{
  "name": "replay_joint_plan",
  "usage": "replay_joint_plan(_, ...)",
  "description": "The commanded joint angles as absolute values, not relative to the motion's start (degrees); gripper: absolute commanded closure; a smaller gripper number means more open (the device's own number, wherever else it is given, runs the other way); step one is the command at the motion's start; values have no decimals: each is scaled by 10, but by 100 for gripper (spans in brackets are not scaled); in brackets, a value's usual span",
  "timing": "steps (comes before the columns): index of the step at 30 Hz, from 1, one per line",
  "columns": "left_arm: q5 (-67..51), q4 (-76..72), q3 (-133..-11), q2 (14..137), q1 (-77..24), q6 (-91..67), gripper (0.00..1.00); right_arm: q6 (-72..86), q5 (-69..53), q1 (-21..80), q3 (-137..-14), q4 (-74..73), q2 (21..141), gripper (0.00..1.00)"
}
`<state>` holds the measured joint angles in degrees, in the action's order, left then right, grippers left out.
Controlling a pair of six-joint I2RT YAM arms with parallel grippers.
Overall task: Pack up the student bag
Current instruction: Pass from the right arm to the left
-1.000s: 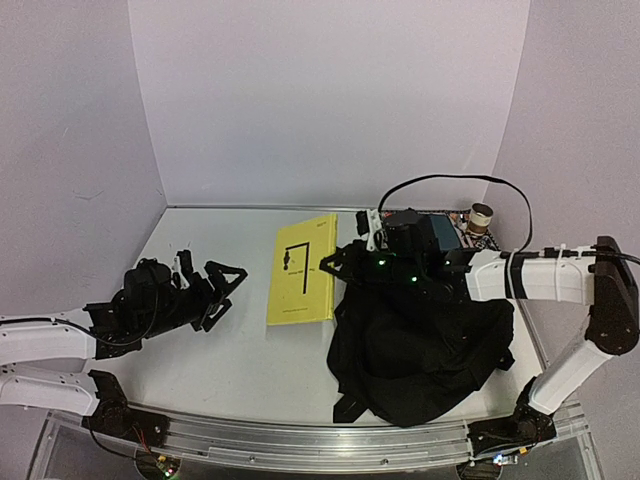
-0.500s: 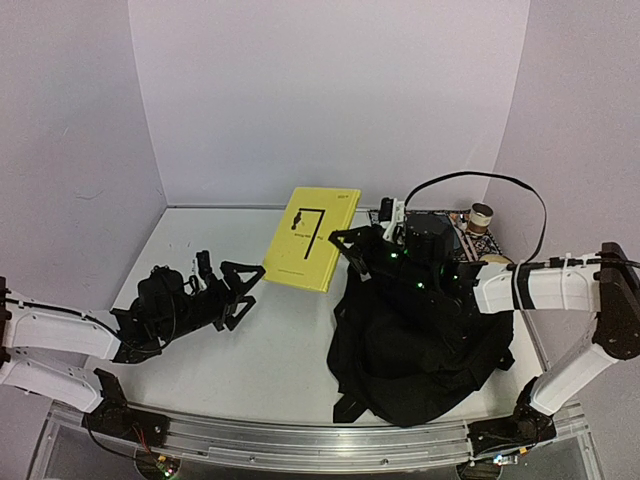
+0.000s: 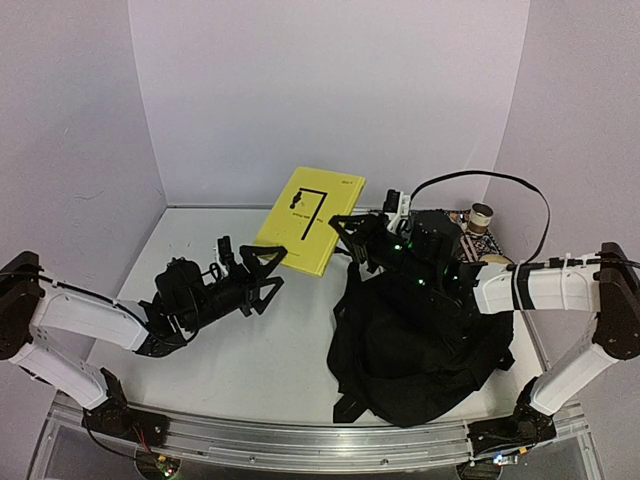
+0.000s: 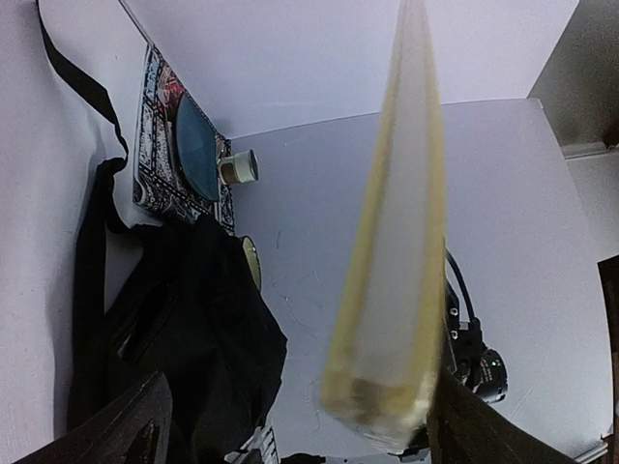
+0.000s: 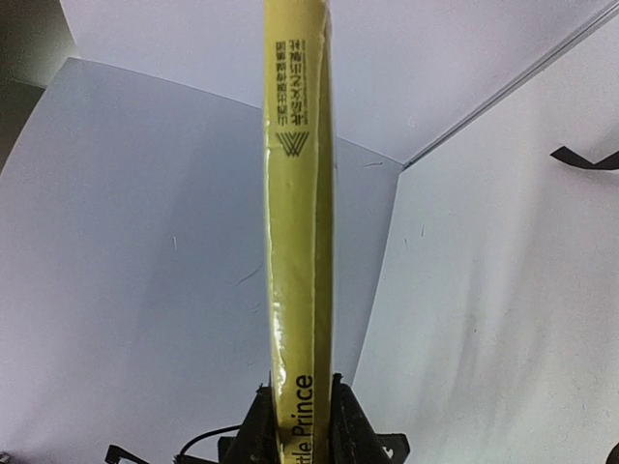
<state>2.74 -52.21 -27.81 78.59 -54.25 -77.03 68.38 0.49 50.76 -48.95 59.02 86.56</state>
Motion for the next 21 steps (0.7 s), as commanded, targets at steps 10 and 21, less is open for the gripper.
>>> replay_joint_plan(10,33,-847,-321,932,-565,-847,35,697,11,509,-479,725,845,100)
replay_joint_plan(21,66,-883,-313,934,-566,-830,55,704,11,509,-460,729,843,100)
